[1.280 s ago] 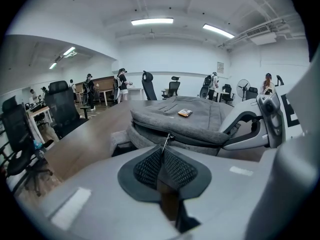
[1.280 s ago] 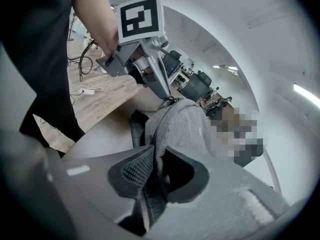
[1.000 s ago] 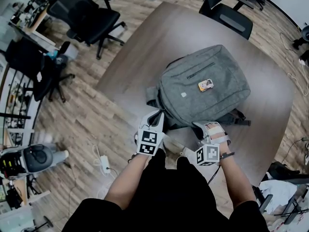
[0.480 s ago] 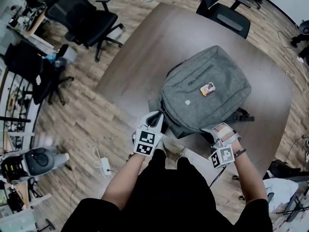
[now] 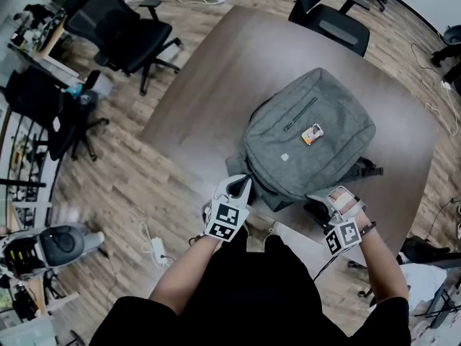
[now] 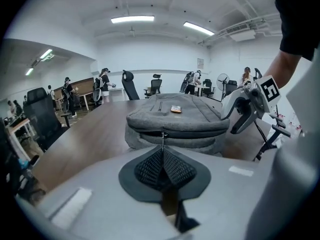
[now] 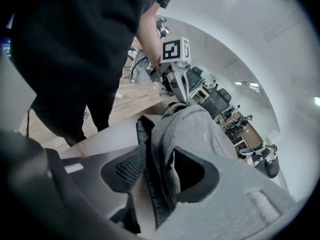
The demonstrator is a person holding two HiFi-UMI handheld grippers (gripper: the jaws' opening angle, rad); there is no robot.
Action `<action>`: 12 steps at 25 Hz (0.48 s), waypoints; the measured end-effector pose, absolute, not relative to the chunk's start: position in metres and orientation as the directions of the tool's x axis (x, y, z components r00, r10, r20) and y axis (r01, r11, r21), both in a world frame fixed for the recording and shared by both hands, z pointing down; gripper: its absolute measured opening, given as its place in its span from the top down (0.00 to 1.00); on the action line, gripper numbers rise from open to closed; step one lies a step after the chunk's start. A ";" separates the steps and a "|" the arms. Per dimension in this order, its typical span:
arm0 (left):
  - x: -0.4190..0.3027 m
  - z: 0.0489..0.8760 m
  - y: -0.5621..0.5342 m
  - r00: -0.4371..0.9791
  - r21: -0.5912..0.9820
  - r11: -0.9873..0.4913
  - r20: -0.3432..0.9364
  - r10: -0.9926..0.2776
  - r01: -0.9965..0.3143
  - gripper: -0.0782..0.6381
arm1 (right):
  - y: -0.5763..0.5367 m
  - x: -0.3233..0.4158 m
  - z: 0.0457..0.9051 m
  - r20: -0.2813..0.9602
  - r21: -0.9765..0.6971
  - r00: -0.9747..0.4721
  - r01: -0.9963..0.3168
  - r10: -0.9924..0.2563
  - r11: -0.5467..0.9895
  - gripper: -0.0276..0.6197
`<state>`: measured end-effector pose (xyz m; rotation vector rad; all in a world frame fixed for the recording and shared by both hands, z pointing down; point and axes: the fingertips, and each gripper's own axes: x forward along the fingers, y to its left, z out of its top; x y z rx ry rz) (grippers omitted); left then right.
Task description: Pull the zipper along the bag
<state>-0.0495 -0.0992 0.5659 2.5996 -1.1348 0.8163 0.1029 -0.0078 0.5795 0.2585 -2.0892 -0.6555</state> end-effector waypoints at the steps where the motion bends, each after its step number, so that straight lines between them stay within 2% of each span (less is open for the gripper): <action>1: -0.050 0.565 -0.099 0.557 -0.042 -0.689 0.554 -0.619 -0.724 0.85 | -0.002 0.098 0.573 0.691 0.537 -0.594 0.042 -0.411 0.843 0.66; 4: -0.051 0.565 -0.100 0.564 -0.037 -0.693 0.550 -0.616 -0.720 0.85 | -0.001 0.080 0.548 0.617 0.498 -0.656 -0.104 -0.435 0.861 0.66; 7: -0.052 0.564 -0.101 0.569 -0.032 -0.695 0.549 -0.613 -0.718 0.85 | -0.024 0.057 0.524 0.529 0.348 -0.676 -0.378 -0.512 0.858 0.66; 9: -0.052 0.564 -0.101 0.570 -0.028 -0.694 0.548 -0.613 -0.719 0.85 | -0.040 0.041 0.521 0.524 0.235 -0.653 -0.506 -0.547 0.830 0.65; 12: -0.051 0.565 -0.100 0.570 -0.025 -0.692 0.546 -0.614 -0.721 0.85 | -0.058 0.019 0.524 0.572 0.172 -0.589 -0.594 -0.571 0.786 0.65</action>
